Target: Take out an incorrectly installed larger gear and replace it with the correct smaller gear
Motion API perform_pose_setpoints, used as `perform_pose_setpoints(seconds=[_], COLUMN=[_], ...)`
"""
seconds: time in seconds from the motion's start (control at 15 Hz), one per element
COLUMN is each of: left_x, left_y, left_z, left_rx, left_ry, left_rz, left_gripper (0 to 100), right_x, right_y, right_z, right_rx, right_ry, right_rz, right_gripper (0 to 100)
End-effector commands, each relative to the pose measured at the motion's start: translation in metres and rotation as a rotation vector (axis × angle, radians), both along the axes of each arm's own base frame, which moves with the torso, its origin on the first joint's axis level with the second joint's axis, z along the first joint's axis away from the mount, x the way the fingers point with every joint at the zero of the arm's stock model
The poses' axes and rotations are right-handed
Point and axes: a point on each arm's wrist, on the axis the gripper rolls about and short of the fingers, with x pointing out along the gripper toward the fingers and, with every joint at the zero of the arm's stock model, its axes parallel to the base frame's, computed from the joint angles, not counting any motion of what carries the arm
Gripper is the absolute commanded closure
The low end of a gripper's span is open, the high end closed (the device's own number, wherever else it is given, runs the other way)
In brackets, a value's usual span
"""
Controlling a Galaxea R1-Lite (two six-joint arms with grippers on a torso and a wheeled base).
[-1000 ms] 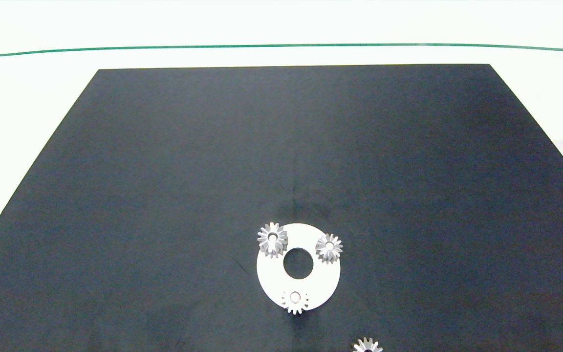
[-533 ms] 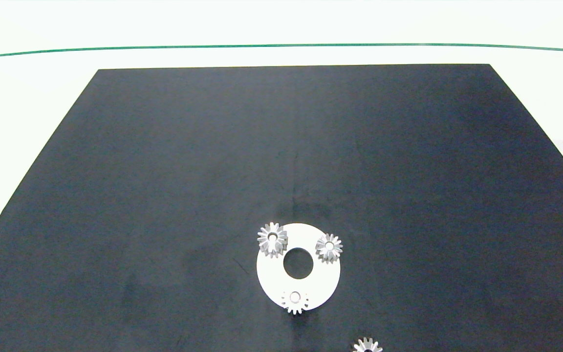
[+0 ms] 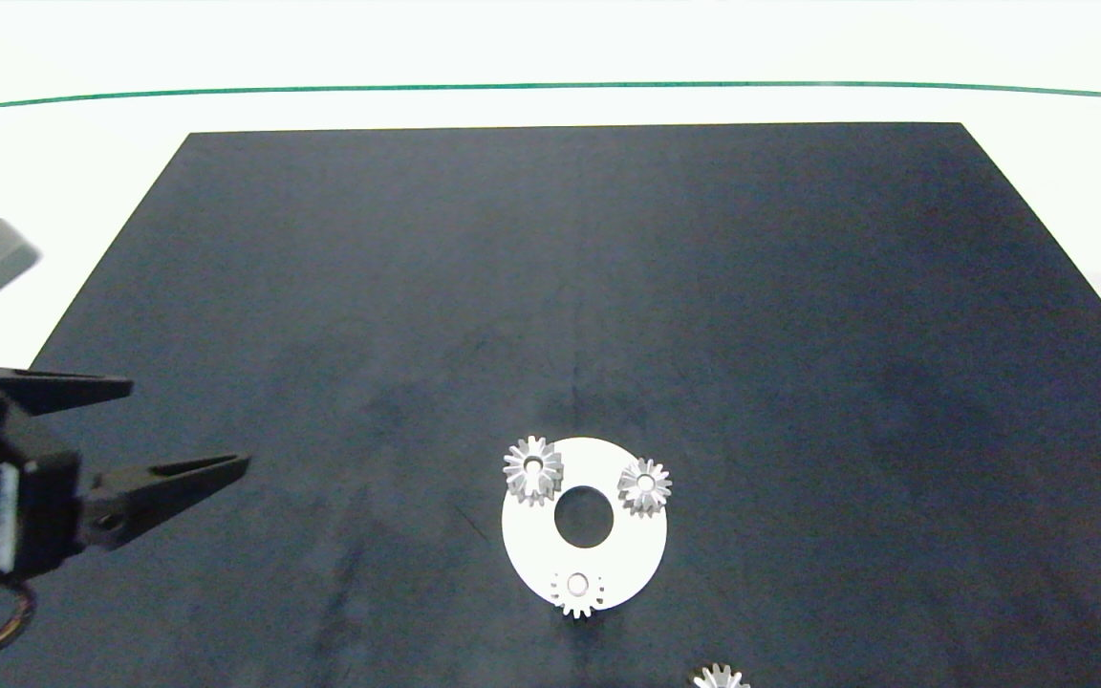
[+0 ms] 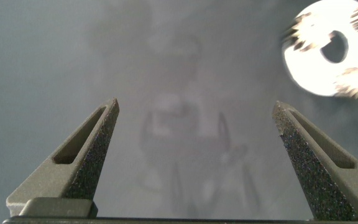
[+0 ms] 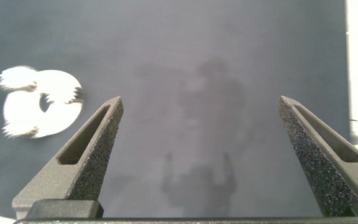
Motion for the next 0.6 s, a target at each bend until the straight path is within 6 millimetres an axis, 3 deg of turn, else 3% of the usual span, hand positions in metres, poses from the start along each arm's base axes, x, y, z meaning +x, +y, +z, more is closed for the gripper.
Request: perform_pose_setpoints(seconds=[0.07, 0.2, 0.47, 0.6], left_x=[0.059, 0.065, 0.074, 0.069], left_y=[-0.1, -0.128, -0.165, -0.176], left_z=[-0.019, -0.025, -0.019, -0.023], left_rx=[0.129, 0.176, 0.181, 0.241], left_ry=[0.121, 0.14, 0.288, 0.271], left_rz=[-0.128, -0.17, -0.138, -0.111], left_gripper=[0, 0, 0, 0], right_x=[0.012, 0.012, 0.008, 0.004], right_y=[0.005, 0.005, 0.005, 0.004], right_z=[0.003, 0.004, 0.004, 0.004], right_rx=[0.01, 0.012, 0.017, 0.018], right_ry=[0.066, 0.062, 0.049, 0.037], right_rz=[0.071, 0.074, 0.096, 0.098], right_gripper=[0, 0, 0, 0])
